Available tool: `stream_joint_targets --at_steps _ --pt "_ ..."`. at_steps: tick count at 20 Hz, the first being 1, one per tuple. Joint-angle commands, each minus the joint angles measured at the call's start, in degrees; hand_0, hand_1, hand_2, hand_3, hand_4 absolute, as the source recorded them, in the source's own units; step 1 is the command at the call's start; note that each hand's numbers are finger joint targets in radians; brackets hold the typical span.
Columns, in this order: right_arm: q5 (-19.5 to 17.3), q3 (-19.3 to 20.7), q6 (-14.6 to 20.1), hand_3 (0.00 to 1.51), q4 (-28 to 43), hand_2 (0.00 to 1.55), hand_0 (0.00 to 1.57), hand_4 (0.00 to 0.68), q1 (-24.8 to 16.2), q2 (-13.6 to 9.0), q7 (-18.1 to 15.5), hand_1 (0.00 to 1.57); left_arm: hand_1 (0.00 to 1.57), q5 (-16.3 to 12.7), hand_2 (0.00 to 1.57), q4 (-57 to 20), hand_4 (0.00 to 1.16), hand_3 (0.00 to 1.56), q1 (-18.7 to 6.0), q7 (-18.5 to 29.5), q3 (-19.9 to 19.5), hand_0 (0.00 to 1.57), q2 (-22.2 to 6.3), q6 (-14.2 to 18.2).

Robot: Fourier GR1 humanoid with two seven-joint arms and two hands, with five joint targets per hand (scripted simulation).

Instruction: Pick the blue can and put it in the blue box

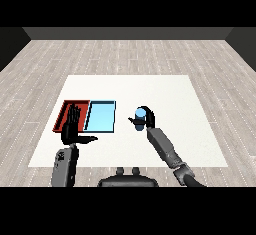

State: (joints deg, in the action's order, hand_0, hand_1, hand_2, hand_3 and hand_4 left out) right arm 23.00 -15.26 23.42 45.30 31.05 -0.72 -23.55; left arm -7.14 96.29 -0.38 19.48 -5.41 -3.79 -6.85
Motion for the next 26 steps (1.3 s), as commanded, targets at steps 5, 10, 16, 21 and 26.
stream_joint_targets --at_steps 5,10,16,21,26 --pt "-5.7 -1.6 2.2 1.4 14.2 1.45 1.46 0.626 -0.1 -5.3 9.1 1.46 0.0 3.0 0.0 -1.8 0.0 0.0 -2.1 -2.3 4.6 0.0 1.7 0.3" --pt "-10.0 -3.9 4.0 1.39 22.6 1.45 1.44 0.62 -1.9 -7.4 13.0 1.44 0.0 7.1 0.0 -1.3 0.0 0.0 1.0 -3.7 10.6 0.0 3.7 1.2" --pt "-15.8 -3.3 2.9 1.4 29.8 1.44 1.42 0.616 -3.9 -7.9 16.8 1.42 0.0 6.3 0.0 -5.8 0.0 0.0 -3.9 -5.8 10.2 0.0 3.8 1.4" --pt "-18.4 -1.7 -0.8 1.4 35.1 1.44 1.42 0.616 -8.6 -8.1 18.3 1.42 0.0 5.9 0.0 -5.3 0.0 0.0 -1.4 -4.2 14.6 0.0 3.8 4.9" --pt "-21.6 -2.4 0.9 1.4 38.5 1.45 1.44 0.609 -8.8 -7.5 21.4 1.44 0.0 3.3 0.0 -15.1 0.0 0.0 -5.4 -1.5 20.9 0.0 3.8 7.4"
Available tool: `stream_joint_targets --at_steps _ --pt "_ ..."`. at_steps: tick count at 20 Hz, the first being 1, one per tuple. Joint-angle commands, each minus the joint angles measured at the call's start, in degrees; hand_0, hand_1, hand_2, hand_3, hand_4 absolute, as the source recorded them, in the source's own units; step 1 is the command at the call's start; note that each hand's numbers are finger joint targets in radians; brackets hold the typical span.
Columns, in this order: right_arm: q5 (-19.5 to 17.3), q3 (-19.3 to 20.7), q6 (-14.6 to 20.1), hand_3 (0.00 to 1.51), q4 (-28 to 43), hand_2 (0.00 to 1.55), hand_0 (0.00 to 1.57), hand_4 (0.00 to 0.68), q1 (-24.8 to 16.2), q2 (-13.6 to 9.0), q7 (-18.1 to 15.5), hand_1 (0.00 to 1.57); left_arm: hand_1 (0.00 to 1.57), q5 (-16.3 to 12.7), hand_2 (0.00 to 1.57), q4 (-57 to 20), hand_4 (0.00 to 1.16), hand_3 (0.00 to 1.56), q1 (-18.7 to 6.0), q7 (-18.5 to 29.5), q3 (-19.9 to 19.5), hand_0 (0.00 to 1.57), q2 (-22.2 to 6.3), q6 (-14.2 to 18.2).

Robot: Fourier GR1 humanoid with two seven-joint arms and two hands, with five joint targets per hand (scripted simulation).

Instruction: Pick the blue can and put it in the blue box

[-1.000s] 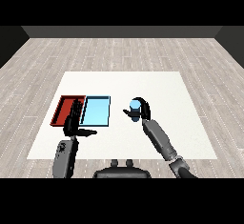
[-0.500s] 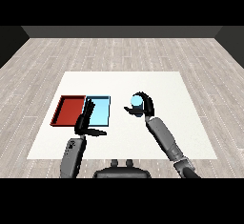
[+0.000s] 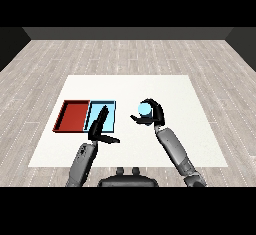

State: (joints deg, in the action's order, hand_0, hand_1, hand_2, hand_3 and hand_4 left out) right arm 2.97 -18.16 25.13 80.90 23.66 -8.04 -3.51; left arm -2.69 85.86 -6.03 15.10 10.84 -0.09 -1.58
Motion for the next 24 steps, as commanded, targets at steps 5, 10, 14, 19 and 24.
stream_joint_targets --at_steps 5,10,14,19,24 --pt "-5.1 1.8 -3.1 1.4 1.6 1.46 1.46 0.612 1.1 1.7 2.4 1.46 0.0 -4.4 0.0 -3.6 0.0 0.0 -3.3 -3.3 4.8 0.0 0.1 2.5" --pt "-6.6 2.8 -4.5 1.4 -1.5 1.47 1.48 0.619 3.8 5.3 2.1 1.48 0.0 -6.1 0.0 -10.8 0.0 0.0 -7.6 -0.4 10.3 0.0 0.1 10.0" --pt "-10.2 1.1 -5.8 1.4 7.6 1.47 1.49 0.604 -2.4 4.9 5.8 1.49 0.0 -6.1 0.0 -12.1 0.0 0.0 -6.9 0.7 7.7 0.0 0.1 7.4" --pt "-11.0 4.0 -8.2 1.4 6.7 1.47 1.49 0.606 1.4 6.5 7.0 1.49 0.0 -10.9 0.0 -16.0 0.0 0.0 -11.4 1.2 10.2 0.0 0.1 10.2" --pt "-10.3 1.6 -6.7 1.4 2.6 1.46 1.48 0.605 -0.6 8.0 1.2 1.48 0.0 -12.1 0.0 -14.2 0.0 0.0 -9.9 -0.4 13.7 0.0 0.1 12.4"
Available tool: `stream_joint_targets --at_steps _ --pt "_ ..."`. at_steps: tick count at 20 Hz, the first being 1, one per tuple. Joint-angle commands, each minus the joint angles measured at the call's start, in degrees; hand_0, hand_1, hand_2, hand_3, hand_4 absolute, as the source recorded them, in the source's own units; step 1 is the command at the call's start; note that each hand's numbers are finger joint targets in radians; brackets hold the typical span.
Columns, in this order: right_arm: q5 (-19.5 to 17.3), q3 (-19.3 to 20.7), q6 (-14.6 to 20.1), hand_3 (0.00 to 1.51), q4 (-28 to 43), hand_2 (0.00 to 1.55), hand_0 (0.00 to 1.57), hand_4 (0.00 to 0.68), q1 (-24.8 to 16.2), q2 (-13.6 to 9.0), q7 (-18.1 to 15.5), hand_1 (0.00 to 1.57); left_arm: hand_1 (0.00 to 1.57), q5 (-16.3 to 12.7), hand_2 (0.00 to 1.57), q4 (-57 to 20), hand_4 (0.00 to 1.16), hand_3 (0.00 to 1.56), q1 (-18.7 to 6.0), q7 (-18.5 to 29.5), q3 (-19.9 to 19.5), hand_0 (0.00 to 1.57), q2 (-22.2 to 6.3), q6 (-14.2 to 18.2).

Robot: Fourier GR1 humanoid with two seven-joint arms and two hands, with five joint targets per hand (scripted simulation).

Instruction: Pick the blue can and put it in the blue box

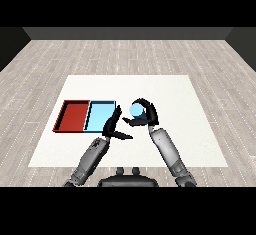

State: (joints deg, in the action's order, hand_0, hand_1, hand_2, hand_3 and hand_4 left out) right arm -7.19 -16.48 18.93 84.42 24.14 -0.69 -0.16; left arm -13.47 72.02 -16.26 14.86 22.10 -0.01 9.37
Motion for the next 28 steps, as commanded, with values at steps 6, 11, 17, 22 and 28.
stream_joint_targets --at_steps 6,11,17,22,28 --pt "0.7 -4.3 3.6 1.39 2.3 1.46 1.48 0.606 2.6 0.7 3.6 1.48 0.0 -5.1 0.0 -7.0 0.0 0.0 -5.1 2.0 0.3 0.0 0.0 0.3" --pt "-0.3 -3.5 1.0 1.4 0.7 1.46 1.49 0.608 3.4 0.7 2.2 1.49 0.0 -2.6 0.0 3.4 0.0 0.0 0.4 -1.5 4.3 0.0 0.0 4.8" --pt "3.9 -6.3 4.1 1.4 -3.3 1.45 1.46 0.605 2.4 0.7 -3.3 1.46 0.0 -6.7 0.0 -6.4 0.0 0.0 -5.5 3.3 7.1 0.0 0.0 6.4" --pt "10.6 -9.9 8.3 1.39 -7.5 1.46 1.45 0.613 0.9 0.7 -10.0 1.45 0.0 -8.0 0.0 -6.9 0.0 0.0 -6.0 4.5 6.5 0.0 0.0 5.0" --pt "12.3 -10.5 9.6 1.39 -5.1 1.46 1.46 0.599 2.8 0.7 -7.2 1.46 0.0 -9.6 0.0 -6.6 0.0 0.0 -5.6 6.3 8.6 0.0 0.0 5.6"
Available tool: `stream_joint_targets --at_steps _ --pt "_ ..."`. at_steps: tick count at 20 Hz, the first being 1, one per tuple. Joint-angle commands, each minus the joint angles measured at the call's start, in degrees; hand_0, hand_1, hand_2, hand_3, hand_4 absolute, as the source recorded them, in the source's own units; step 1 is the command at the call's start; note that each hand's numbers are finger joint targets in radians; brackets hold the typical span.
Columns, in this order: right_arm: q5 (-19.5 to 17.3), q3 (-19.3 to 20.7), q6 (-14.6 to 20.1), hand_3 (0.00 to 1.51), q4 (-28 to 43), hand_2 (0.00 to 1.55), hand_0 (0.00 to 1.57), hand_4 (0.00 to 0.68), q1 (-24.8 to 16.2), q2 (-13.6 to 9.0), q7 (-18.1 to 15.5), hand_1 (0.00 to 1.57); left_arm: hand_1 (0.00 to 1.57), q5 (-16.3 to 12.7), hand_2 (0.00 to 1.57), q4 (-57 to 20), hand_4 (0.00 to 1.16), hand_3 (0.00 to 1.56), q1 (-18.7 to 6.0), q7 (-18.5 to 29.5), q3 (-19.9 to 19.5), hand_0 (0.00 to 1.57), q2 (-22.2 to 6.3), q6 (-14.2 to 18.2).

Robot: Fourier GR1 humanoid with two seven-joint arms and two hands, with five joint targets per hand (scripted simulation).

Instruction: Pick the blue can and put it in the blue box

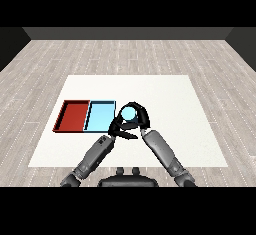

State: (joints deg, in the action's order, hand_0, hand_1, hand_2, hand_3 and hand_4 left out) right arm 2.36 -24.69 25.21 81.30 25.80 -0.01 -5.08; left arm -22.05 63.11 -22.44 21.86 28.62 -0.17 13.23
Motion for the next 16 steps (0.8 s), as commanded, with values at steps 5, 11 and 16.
stream_joint_targets --at_steps 5,11,16 --pt "6.5 -4.2 3.0 1.39 -0.7 1.46 1.47 0.601 -1.3 0.0 -4.3 1.47 0.0 -5.7 0.0 0.0 0.37 0.0 -5.6 -2.1 9.6 0.0 0.2 11.5" --pt "9.9 -4.9 4.8 1.39 -0.7 1.45 1.47 0.607 1.5 0.0 -4.4 1.47 0.0 -6.7 0.1 -6.4 0.6 0.0 -5.8 -0.1 5.7 0.0 0.2 11.1" --pt "12.7 -3.6 4.0 1.4 -1.5 1.44 1.46 0.626 0.0 0.0 -7.8 1.46 1.57 -18.6 1.57 -7.4 0.75 1.47 -5.9 7.1 6.0 1.57 0.2 8.5"
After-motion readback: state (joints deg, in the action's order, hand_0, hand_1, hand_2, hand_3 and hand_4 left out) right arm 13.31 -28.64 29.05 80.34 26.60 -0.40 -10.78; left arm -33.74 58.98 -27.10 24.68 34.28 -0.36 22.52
